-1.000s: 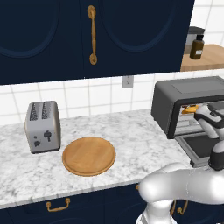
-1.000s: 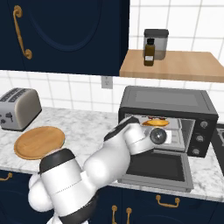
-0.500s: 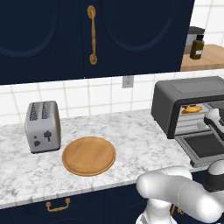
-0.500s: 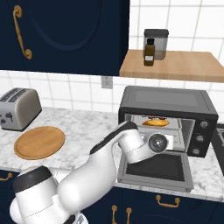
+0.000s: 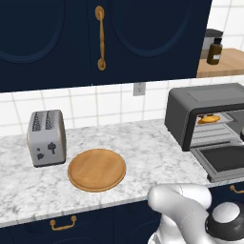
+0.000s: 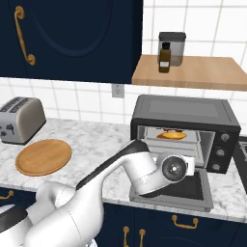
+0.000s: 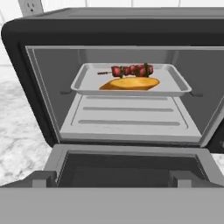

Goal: Pick up the kebab skewer and baguette bread, and place them inside the toaster oven. Close the toaster oven door and start by setting the timer.

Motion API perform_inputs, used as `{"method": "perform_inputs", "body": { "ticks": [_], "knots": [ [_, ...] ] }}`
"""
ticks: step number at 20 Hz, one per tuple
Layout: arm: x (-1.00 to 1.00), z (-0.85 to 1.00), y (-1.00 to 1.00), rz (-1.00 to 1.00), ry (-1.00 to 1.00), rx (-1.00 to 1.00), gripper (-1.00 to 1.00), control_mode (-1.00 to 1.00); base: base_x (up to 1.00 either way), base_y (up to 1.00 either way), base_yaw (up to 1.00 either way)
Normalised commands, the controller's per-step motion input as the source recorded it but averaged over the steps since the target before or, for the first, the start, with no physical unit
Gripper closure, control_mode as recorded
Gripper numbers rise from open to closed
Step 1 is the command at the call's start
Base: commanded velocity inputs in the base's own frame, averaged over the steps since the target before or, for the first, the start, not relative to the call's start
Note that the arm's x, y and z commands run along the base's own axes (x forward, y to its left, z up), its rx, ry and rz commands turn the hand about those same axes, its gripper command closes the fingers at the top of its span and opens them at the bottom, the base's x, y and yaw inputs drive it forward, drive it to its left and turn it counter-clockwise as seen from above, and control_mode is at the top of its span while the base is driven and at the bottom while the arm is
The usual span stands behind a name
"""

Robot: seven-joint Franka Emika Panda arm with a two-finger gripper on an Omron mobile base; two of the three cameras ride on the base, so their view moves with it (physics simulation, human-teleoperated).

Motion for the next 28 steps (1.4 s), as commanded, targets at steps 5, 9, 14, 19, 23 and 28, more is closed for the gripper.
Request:
{"method": "perform_inputs", "body": {
  "ticks": [5,9,14,19,23,28],
  "knots": [
    [-0.89,0.00,0.00,0.00,0.00,0.00,-1.00,-1.00,0.00,0.00,0.00],
    [-0.80,0.00,0.00,0.00,0.00,0.00,-1.00,-1.00,0.00,0.00,0.00],
    [-0.66,0.00,0.00,0.00,-0.02,0.00,-1.00,-1.00,0.00,0.00,0.00],
    [-0.52,-0.09,0.00,0.00,-0.02,0.00,-1.00,-1.00,0.00,0.00,0.00],
    [-0.49,-0.08,0.00,0.00,-0.01,0.00,-1.00,-1.00,0.00,0.00,0.00],
    [-0.30,-0.02,0.00,0.00,-0.01,0.00,-1.00,-1.00,0.00,0.00,0.00]
  ]
}}
